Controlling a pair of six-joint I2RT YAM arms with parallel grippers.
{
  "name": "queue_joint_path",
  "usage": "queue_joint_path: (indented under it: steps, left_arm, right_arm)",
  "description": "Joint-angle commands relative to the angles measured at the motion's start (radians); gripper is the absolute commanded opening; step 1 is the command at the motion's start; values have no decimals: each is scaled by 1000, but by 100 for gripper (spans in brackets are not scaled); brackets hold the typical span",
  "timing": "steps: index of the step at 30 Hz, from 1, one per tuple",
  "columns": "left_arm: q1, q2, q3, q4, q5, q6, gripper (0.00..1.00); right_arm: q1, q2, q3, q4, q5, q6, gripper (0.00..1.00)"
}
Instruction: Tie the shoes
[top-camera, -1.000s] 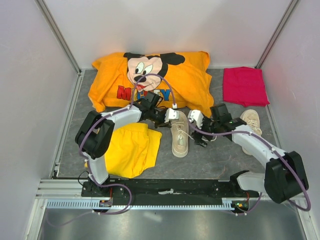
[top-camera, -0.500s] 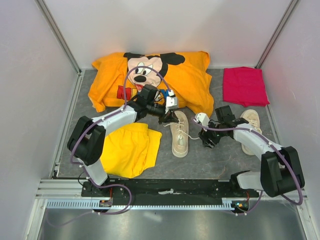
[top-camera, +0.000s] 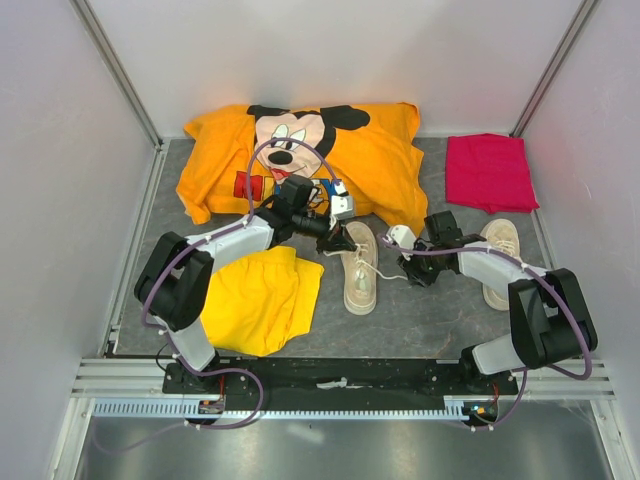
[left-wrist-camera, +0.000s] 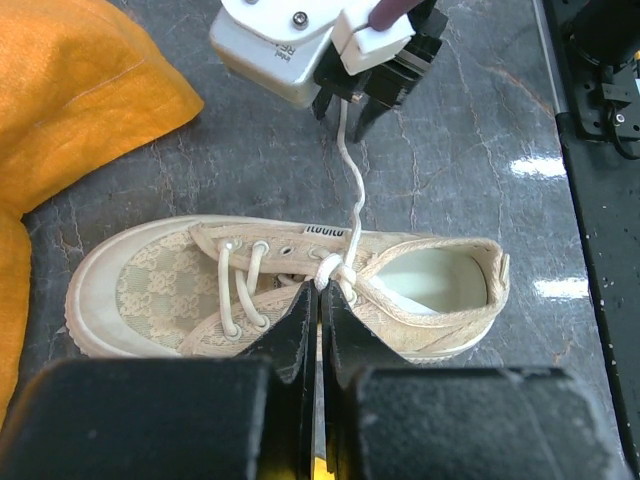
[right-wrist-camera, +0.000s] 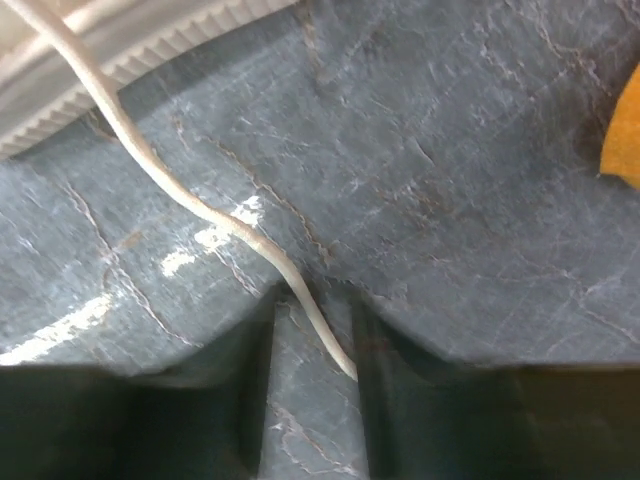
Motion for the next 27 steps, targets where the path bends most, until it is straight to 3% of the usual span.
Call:
queue_joint_path:
  steps: [1,3,5,10,16,23,27]
  left_arm:
    - [-6,-26,-7,63,22,-25,2]
    - [-5,-29,-11,65,23,-14,2]
    - [-5,-29,-15,68,28,-9,1]
    - [-5,-32,-22,76,45,6,2]
    - [-6,-29,-33,98,63,14,2]
    - [-6,-49,-57,103,59,44,1]
    - [-6,-64,-73,102,51,41,2]
  right_arm:
    - [-2,19,-2,35,74,7,22]
    - [-2,6,23,34,57,53,5]
    - [-2,-1,78,40,44,108,0]
    - [-2,5,242,128,-7,214,0]
    - [35,140,446,172,-91,248,0]
    - [223,297,615,233,-179,347,0]
    - [251,320,636,213,-295,395,3]
